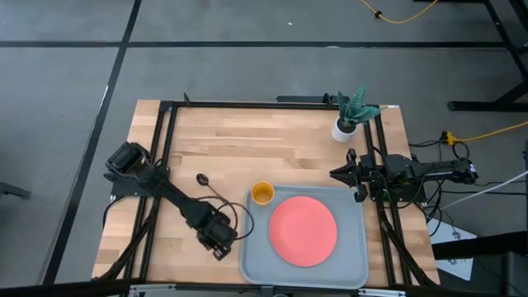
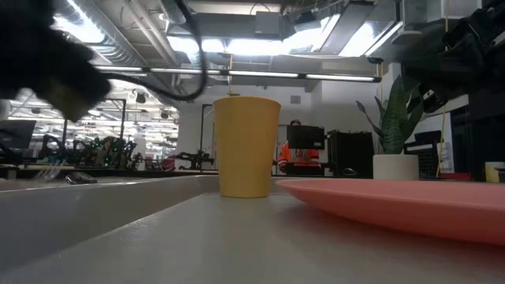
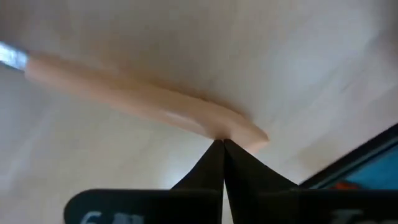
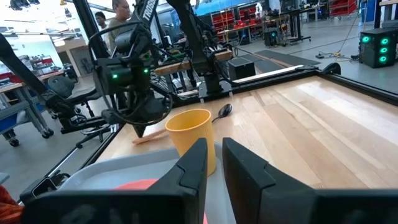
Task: Pick and place plate/cup/fork/spoon on tray
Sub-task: Move the orange fork and black spoon to the middle of the table
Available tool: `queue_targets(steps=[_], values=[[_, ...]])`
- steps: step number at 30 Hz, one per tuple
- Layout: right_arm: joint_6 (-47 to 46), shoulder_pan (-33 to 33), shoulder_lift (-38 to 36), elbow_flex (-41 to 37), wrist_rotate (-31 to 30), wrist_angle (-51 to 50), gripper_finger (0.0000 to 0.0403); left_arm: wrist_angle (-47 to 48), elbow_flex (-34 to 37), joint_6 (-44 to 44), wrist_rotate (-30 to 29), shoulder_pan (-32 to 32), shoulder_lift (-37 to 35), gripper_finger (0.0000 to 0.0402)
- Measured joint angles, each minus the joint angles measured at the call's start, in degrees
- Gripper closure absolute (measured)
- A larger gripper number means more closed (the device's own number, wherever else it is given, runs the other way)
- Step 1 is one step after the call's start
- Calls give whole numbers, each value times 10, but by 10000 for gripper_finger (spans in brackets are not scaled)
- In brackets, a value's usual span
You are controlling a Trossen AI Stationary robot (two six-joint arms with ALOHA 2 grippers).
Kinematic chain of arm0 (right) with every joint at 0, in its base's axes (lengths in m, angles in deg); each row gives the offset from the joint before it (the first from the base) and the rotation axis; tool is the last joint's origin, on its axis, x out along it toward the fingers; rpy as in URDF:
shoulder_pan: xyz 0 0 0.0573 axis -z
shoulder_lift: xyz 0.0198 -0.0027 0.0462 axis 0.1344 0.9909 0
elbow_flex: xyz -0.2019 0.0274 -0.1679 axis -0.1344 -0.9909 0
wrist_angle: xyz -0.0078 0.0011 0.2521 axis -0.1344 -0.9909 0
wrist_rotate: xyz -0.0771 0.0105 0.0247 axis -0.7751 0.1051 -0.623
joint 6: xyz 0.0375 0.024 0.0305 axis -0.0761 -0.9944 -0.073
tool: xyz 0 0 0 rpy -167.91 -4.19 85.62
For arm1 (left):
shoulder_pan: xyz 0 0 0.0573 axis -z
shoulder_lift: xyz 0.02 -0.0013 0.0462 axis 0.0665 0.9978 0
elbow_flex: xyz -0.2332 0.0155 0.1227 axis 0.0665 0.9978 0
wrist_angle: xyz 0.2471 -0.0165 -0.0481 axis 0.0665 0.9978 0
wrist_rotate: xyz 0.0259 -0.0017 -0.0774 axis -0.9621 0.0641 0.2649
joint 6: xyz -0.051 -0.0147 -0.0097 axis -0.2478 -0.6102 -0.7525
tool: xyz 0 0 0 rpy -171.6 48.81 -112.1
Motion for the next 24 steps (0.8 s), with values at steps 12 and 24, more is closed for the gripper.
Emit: queue_targets(steps=[12, 24], values=[[-2, 0, 0, 0, 4, -1, 347, 66, 1, 114, -69, -71, 0, 401], [0, 0, 0, 0, 5, -1, 347, 93, 1, 115, -77, -55, -9, 401]])
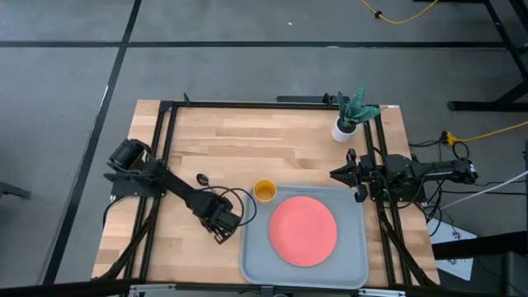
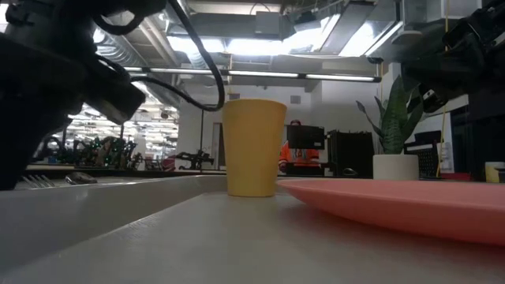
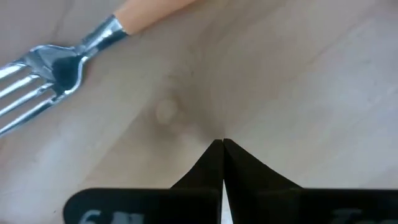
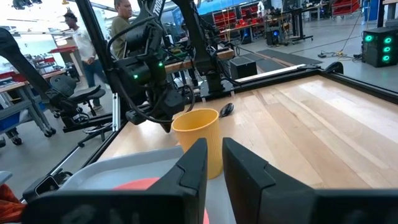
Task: Pick and place plate/cup/fork/spoon on tray
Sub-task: Move the orange fork and black spoon to the middle of the table
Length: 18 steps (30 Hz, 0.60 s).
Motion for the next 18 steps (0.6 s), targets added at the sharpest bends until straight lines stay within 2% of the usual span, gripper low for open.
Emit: queue_targets(steps=[6, 12, 18], values=[[0, 0, 0, 0, 0, 0, 347, 15, 0, 28, -1, 0, -12, 402], [-2, 0, 0, 0, 0, 0, 347, 22, 0, 24, -49, 6, -56, 402], [-1, 0, 0, 0, 0, 0, 347, 45, 0, -4, -70, 28, -81, 402]])
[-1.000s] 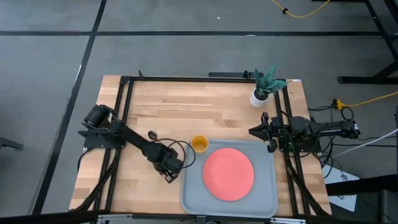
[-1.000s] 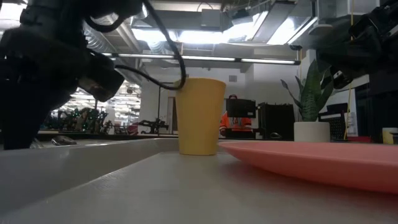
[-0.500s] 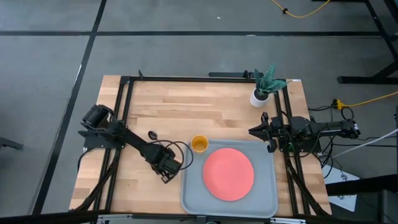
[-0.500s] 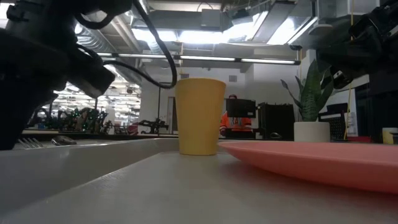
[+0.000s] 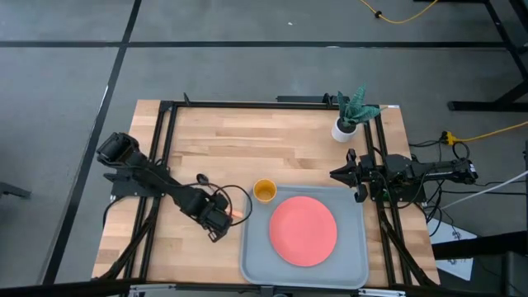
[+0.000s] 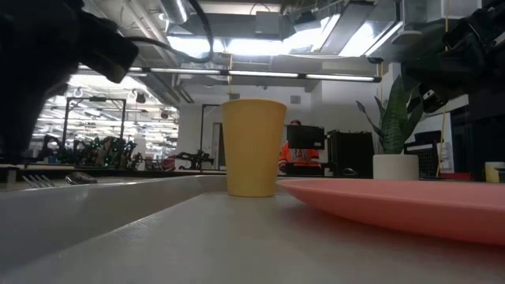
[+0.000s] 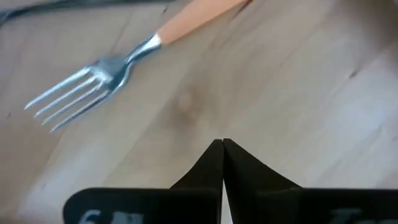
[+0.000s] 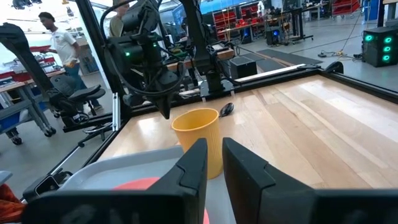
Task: Pick and place plate/cup/fork/spoon on tray
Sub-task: Move the orange fork and black spoon to the middle of the table
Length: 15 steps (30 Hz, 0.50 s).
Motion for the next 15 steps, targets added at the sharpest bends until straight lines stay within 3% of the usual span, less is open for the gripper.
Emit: queue_targets(steps=[15], values=[[0, 0, 0, 0, 1, 0, 347, 33, 0, -10, -28, 8, -1, 402]])
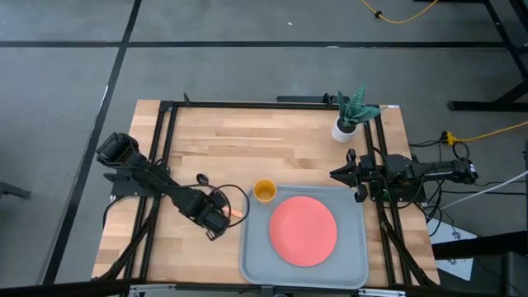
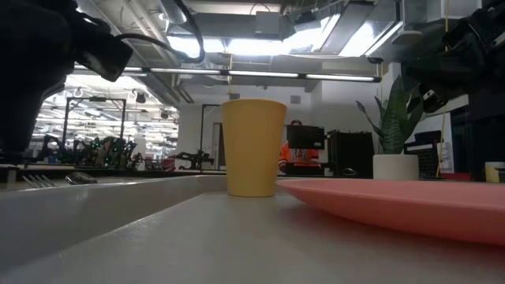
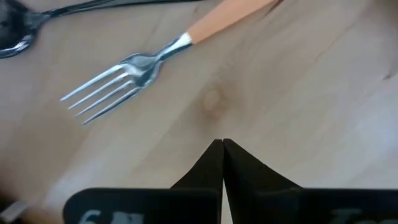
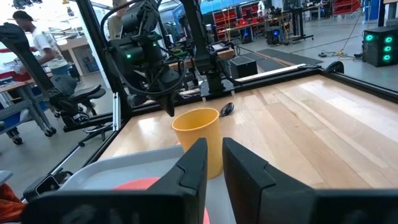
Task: Pick and place plate/cup/fork/spoon on tray
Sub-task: Move the orange fork and black spoon to the middle of the table
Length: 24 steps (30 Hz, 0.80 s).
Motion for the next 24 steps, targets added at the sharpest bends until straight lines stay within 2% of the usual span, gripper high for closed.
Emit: queue_targets(steps=[12, 15, 18, 24], values=[[1, 0, 0, 0, 1, 0, 347, 112, 0, 68, -1, -28, -7, 402], [1, 0, 0, 0, 1, 0, 347, 125, 0, 83, -8, -36, -31, 402], [1, 0, 0, 0, 2, 0, 347, 142, 0, 84, -43, -37, -76, 402], [1, 0, 2, 0, 3, 0, 347, 132, 40, 31, -97, -37, -188, 402]])
